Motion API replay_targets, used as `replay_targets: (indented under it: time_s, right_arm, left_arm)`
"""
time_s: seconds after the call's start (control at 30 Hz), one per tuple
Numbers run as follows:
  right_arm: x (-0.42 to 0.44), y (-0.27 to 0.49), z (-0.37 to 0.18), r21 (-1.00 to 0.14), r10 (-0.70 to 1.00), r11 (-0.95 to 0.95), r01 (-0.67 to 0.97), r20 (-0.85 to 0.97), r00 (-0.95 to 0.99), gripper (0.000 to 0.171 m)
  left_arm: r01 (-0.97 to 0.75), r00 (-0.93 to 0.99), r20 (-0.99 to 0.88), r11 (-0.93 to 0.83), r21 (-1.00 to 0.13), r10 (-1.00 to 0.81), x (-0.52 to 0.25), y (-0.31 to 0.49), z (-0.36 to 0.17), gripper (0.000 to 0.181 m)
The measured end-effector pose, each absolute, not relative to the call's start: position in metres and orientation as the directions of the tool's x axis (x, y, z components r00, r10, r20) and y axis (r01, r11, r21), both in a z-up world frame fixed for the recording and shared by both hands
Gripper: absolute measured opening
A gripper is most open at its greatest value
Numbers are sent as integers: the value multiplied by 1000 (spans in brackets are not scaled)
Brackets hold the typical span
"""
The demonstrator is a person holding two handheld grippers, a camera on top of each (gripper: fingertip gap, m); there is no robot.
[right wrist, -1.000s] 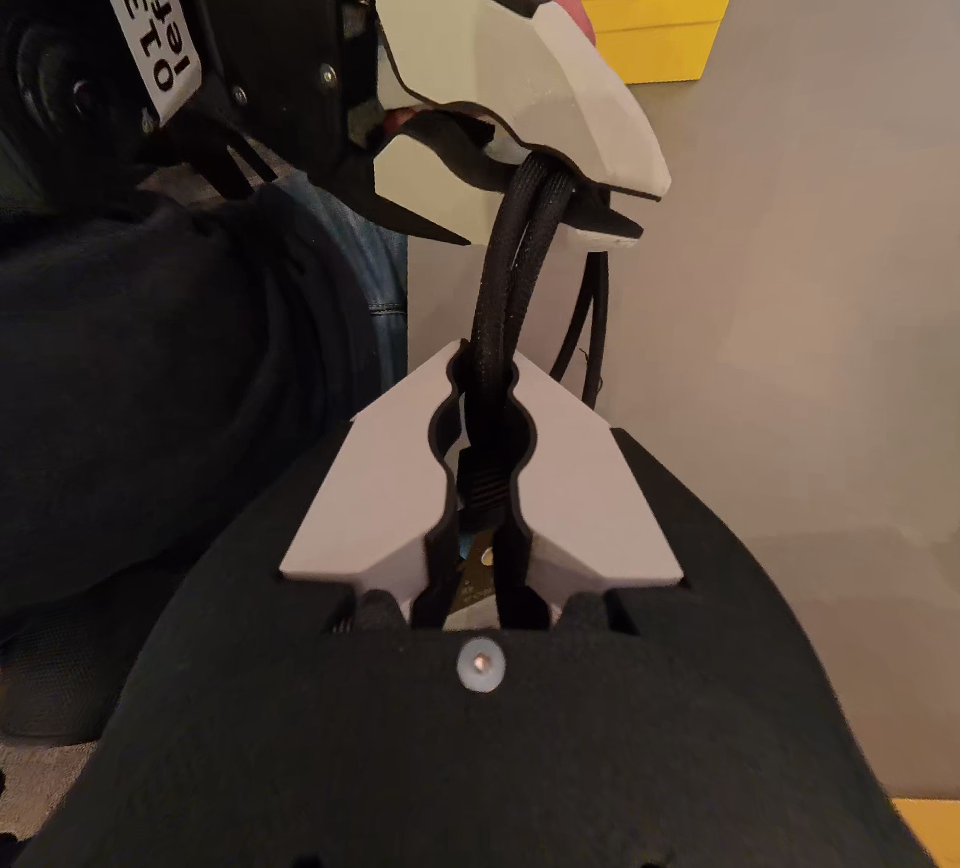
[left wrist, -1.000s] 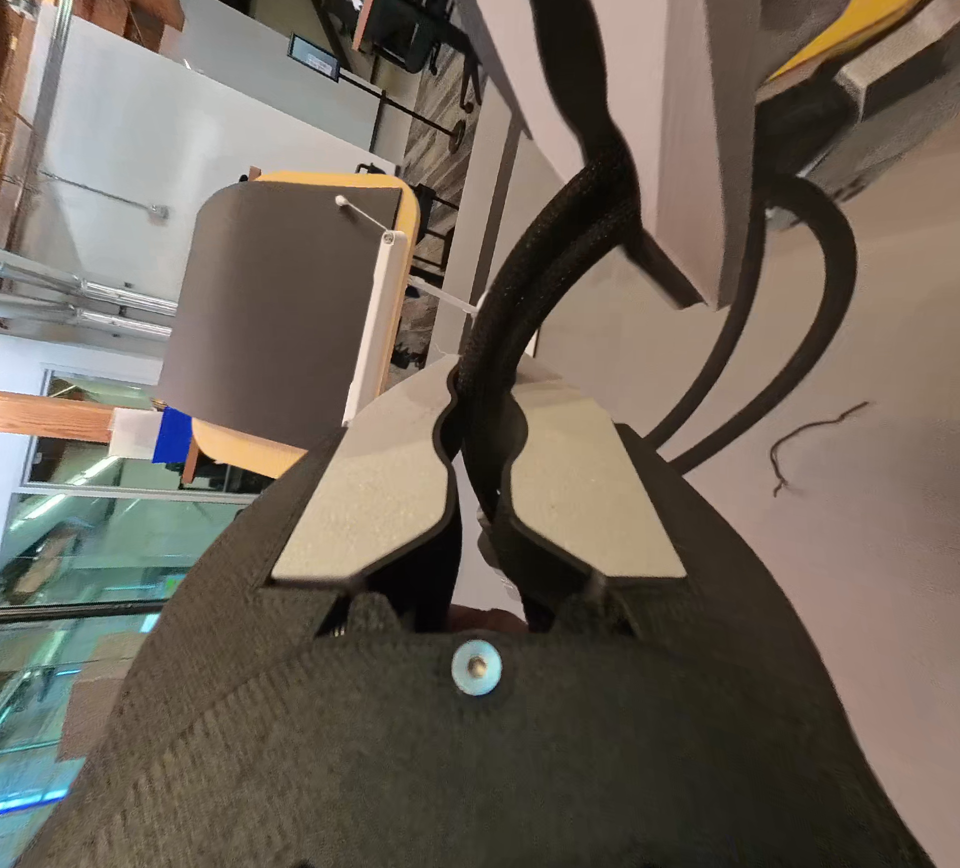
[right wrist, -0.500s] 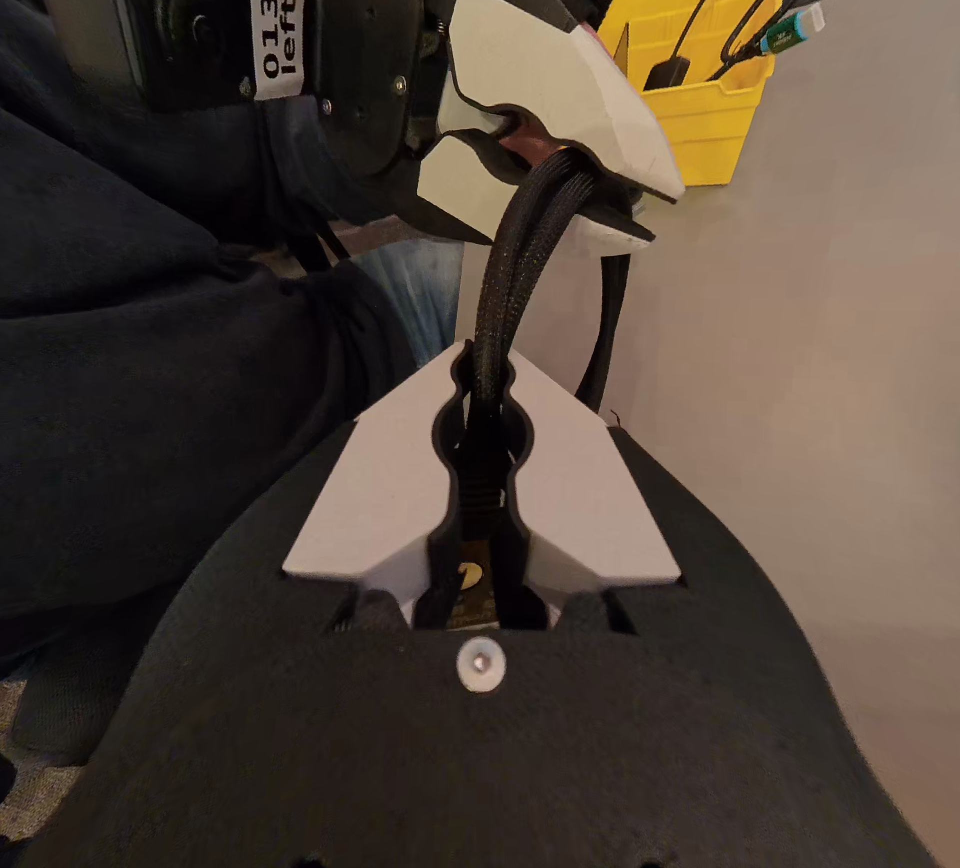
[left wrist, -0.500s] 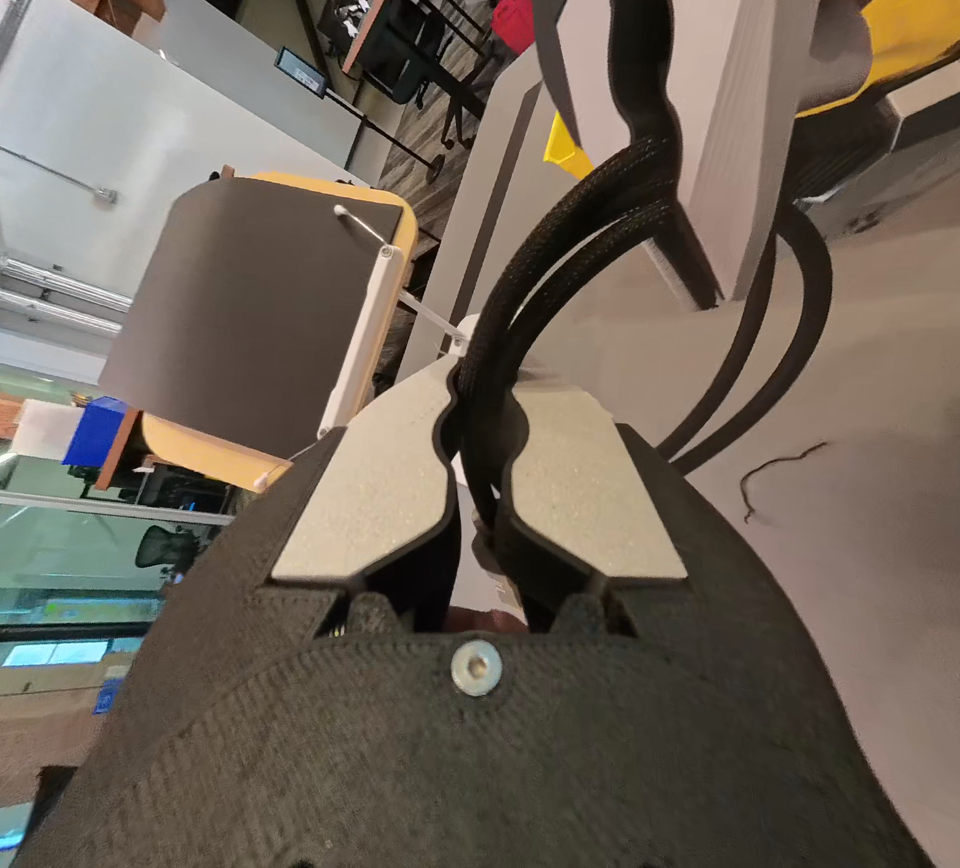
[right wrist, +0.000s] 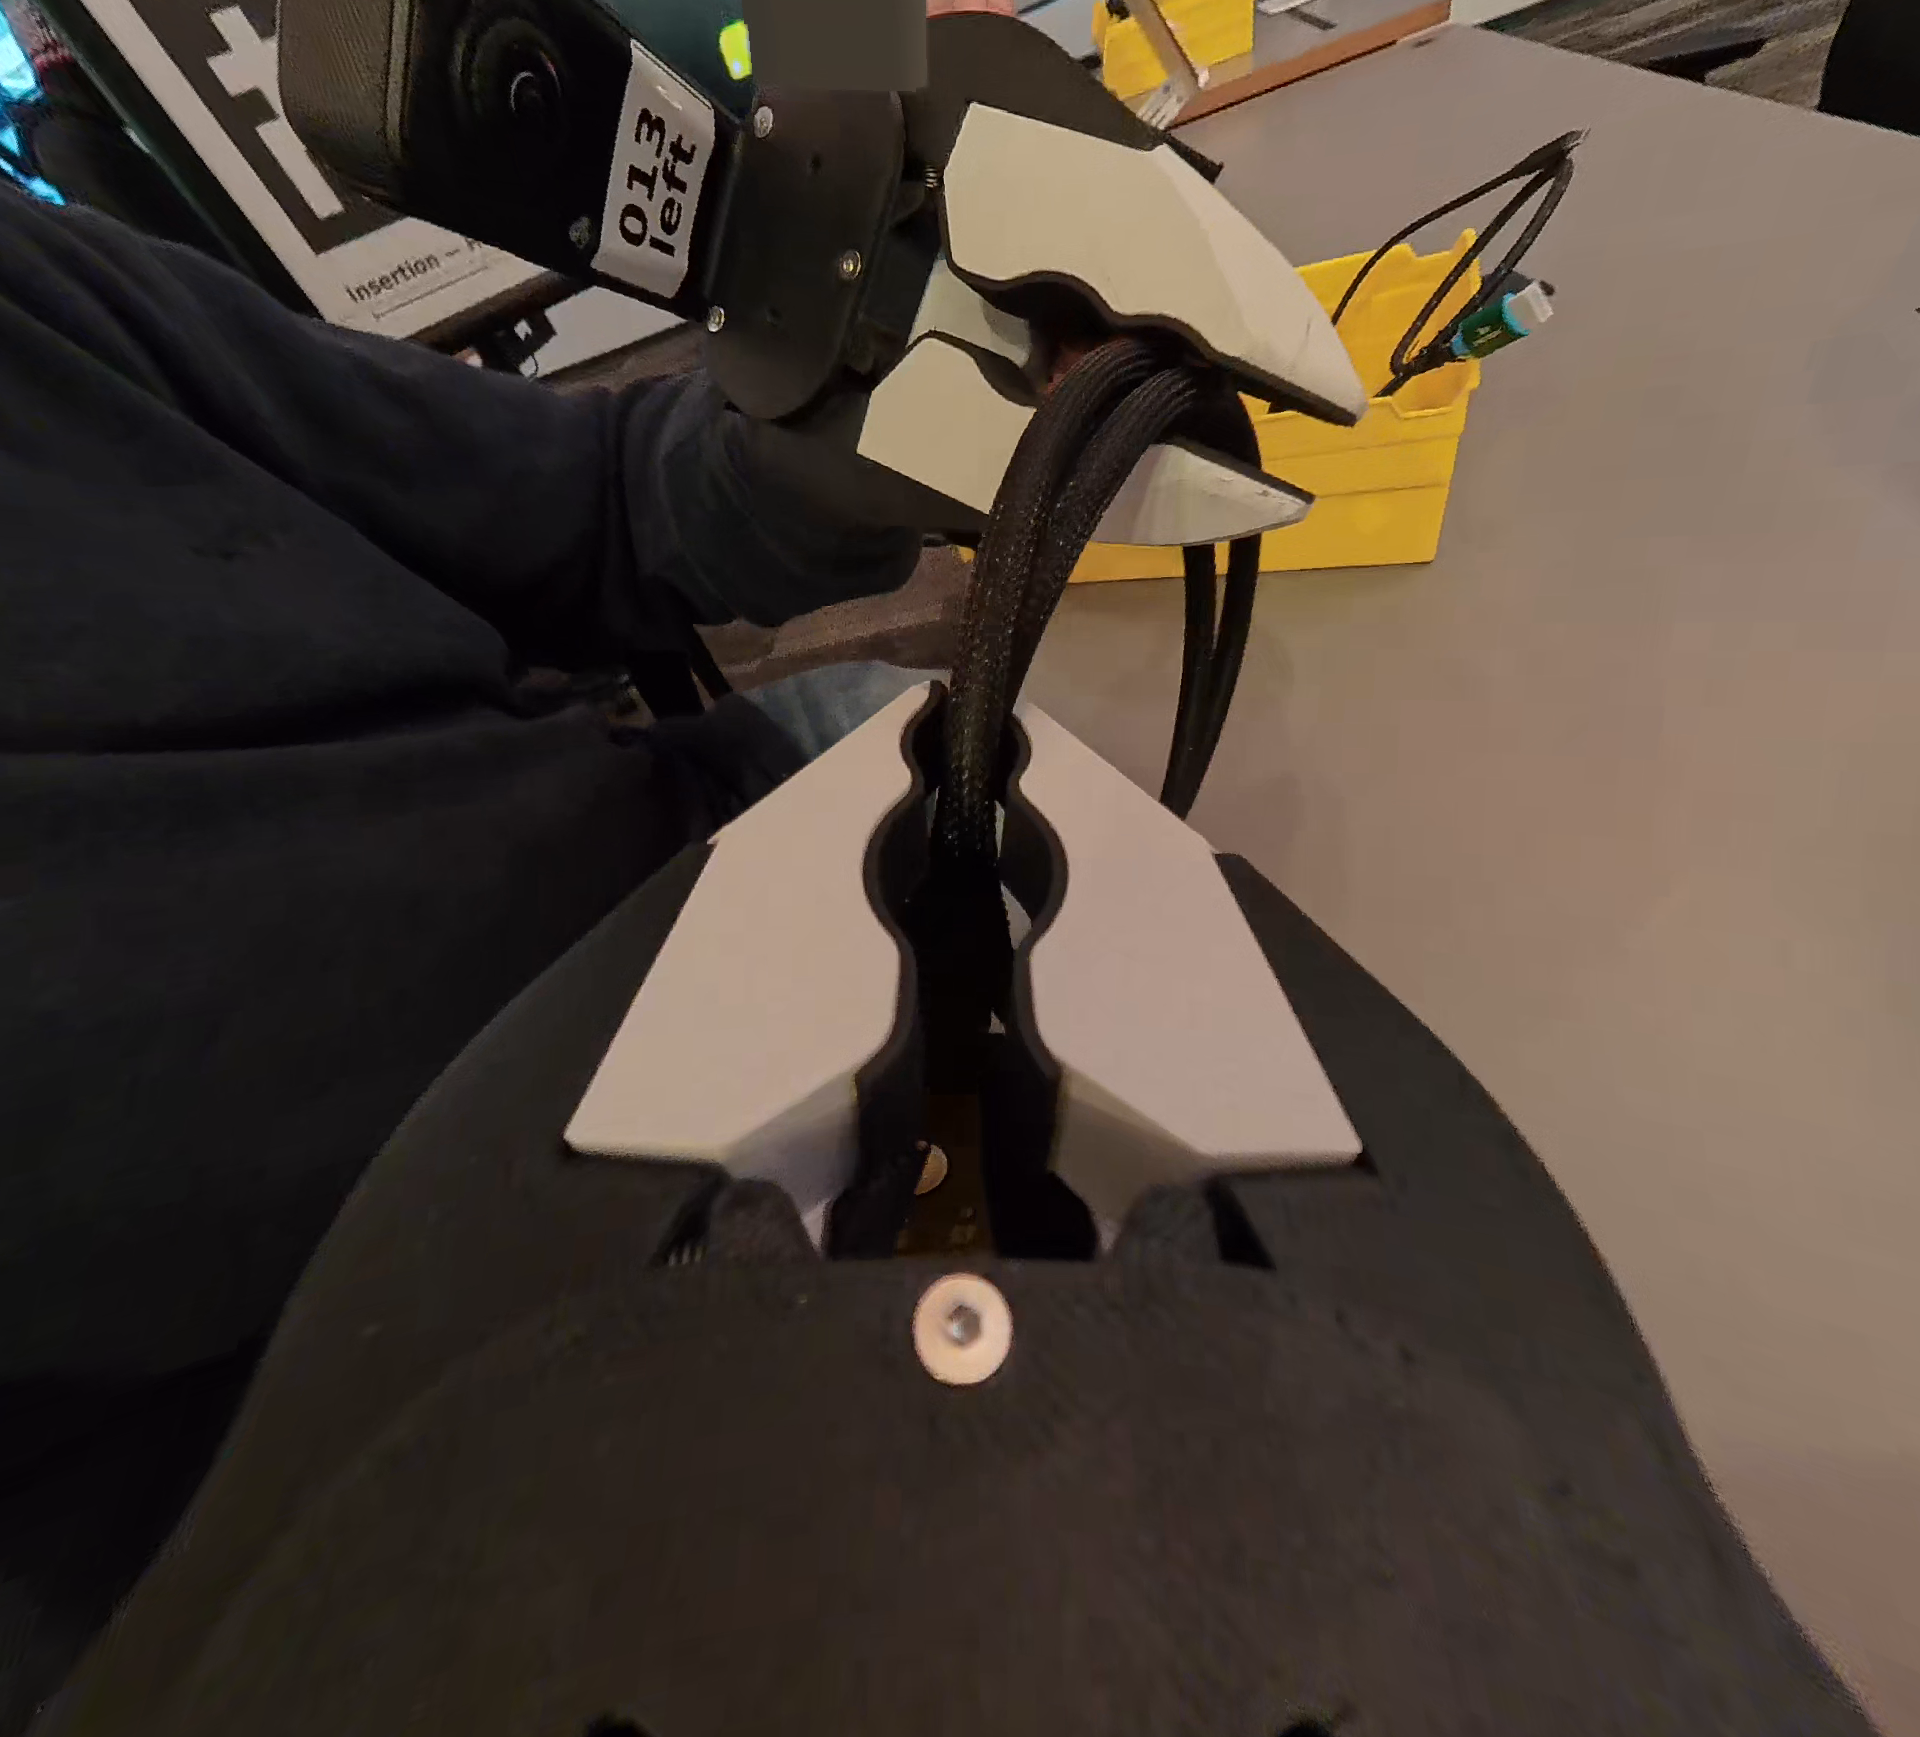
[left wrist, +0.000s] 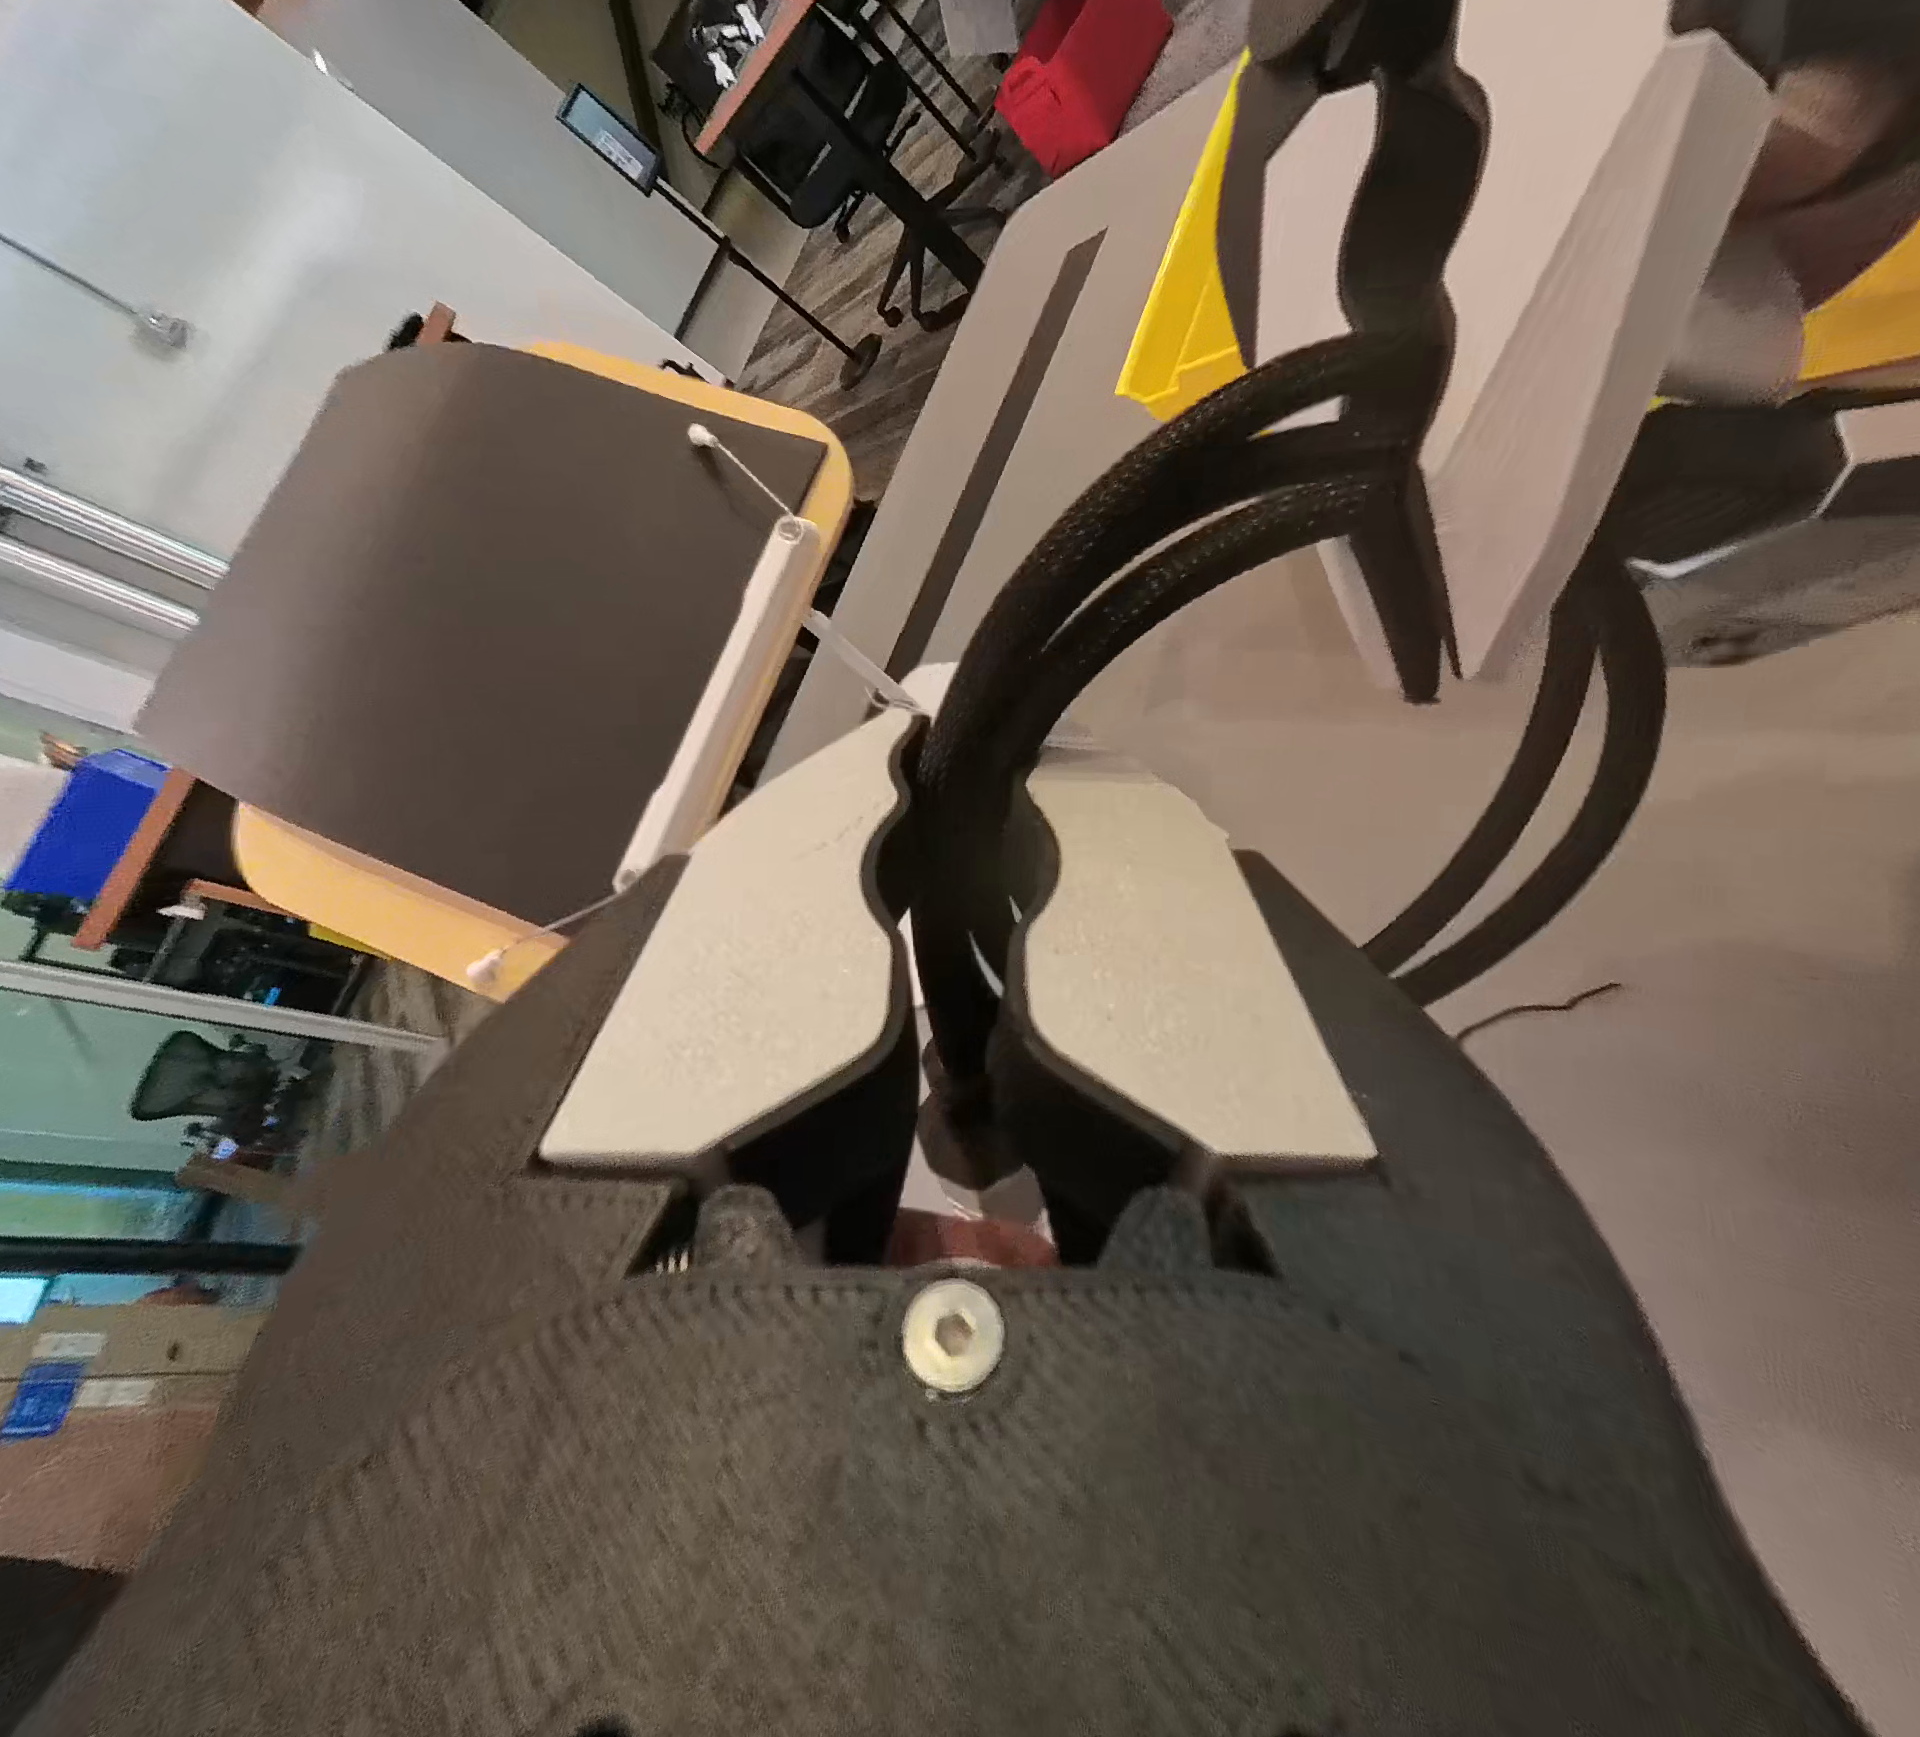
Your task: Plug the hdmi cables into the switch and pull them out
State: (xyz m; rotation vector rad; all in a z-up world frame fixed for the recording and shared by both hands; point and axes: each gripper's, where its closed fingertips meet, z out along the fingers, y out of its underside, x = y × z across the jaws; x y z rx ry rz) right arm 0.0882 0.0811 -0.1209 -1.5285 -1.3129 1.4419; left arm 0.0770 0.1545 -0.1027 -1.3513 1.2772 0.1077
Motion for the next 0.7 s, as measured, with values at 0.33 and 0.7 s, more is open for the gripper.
replay_targets:
  time_s: [0.33, 0.7]
  right_arm:
    - [100, 129, -137, -838, 952, -108, 534, 69, 299, 38]
    - [111, 186, -142, -719, 662, -80, 691, 480, 576, 51]
  left_arm:
    - [-760, 419, -758, 265, -594, -499, 70, 172, -100, 8]
    - [-764, 516, -702, 106, -636, -491, 76, 179, -106, 8]
